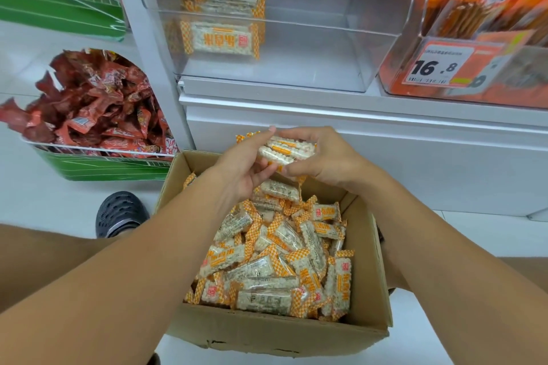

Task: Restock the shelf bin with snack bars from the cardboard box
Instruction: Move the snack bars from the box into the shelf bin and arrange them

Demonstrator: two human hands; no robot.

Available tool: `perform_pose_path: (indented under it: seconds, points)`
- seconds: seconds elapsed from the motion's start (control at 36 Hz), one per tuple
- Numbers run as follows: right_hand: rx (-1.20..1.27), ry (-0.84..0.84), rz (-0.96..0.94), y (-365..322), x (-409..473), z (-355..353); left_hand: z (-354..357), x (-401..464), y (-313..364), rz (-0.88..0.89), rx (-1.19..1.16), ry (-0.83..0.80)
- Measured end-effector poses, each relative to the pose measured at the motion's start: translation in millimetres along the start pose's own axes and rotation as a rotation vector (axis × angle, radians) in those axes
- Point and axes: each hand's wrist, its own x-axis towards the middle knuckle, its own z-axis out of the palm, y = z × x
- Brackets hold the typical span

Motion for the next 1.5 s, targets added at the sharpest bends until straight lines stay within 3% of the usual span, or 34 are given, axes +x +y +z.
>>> perform_pose_path:
  seconds: [0.11, 0.25, 0.42, 0.53, 0.61, 0.69, 0.83, 1.0, 1.14, 1.22, 1.31, 1.36, 1.5]
  points:
    - [-0.077, 0.184, -0.167, -29.8, -3.4, -13.9, 2.6, -23.7, 35.3, 0.026, -0.059, -0.031]
    - [-0.266, 0.266, -0.421, -76.8, 1.2, -25.5, 9.6, -63.6, 96.9, 0.186, -0.033, -0.024]
    - [-0.175, 0.362, -0.571, -146.0, 38.3, -63.9, 21.9, -97.1, 185.9, 0.359, 0.13, -0.142]
    - [0.029, 0.175, -0.387, -171.6, 79.2, -95.7, 15.2, -91.8, 235.3, 0.428, 0.461, -0.019]
    - [-0.048, 0.072, -0.332, -170.9, 110.3, -103.7, 1.1, -73.1, 261.2, 0.632, 0.938, 0.118]
    - [-0.086, -0.044, -0.276, -166.1, 133.5, -102.2, -2.4, -55.7, 277.3, 0.754, 1.345, -0.058]
    - [-0.19, -0.16, -0.284, -161.6, 152.9, -92.6, 19.3, -28.2, 289.6, 0.657, 1.863, -0.263]
    - [-0.364, -0.336, -0.269, -152.8, 172.5, -72.9, 25.9, 10.5, 284.0, 0.477, 2.079, -0.422]
    - [-0.528, -0.435, -0.251, -157.9, 188.3, -71.1, 20.1, 24.3, 282.0, 0.421, 2.085, -0.481]
    - [-0.436, -0.516, -0.154, -168.3, 194.1, -83.1, 17.7, 26.8, 281.1, 0.433, 2.087, -0.499]
    - [-0.381, -0.46, -0.057, -170.9, 197.6, -95.9, 19.0, 27.4, 281.8, 0.402, 2.082, -0.491]
    - [-0.424, -0.457, 0.063, -167.0, 196.4, -98.1, 21.5, 27.0, 283.8, 0.312, 2.002, -0.481]
    - [-0.331, -0.648, 0.415, -154.1, 187.5, -84.6, 28.1, 25.8, 288.7, 0.109, 1.884, -0.418]
